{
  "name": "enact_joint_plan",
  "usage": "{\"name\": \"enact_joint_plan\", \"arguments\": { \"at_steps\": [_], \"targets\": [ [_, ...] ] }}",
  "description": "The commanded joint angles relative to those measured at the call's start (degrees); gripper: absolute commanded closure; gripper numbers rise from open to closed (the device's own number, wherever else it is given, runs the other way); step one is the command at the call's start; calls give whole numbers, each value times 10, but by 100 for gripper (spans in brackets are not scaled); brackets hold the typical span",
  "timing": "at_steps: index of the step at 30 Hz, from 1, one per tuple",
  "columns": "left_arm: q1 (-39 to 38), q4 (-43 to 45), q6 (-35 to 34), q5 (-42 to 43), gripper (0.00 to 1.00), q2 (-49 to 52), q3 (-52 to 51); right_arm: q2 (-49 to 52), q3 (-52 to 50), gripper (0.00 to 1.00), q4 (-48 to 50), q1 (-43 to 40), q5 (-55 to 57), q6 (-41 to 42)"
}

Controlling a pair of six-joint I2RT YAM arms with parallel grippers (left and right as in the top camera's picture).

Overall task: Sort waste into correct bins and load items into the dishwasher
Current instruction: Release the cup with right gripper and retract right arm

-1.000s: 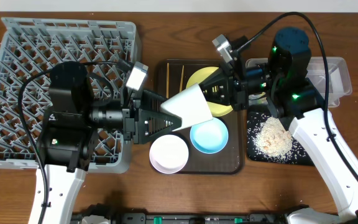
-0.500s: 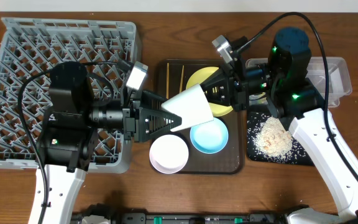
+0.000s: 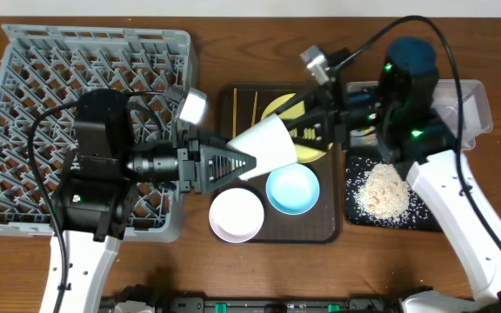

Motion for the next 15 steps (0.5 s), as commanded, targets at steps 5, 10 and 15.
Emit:
{"name": "enact_joint_plan", "arguments": {
  "at_steps": [5, 10, 15],
  "targets": [
    [35, -169, 41, -288, 38, -5, 4, 1, 5, 35, -7, -130, -1, 52],
    [75, -243, 50, -429, 38, -16, 4, 1, 5, 11, -113, -153, 49, 30],
    [94, -304, 50, -593, 38, -26, 4, 1, 5, 8, -388, -136, 334, -55]
  ]
}}
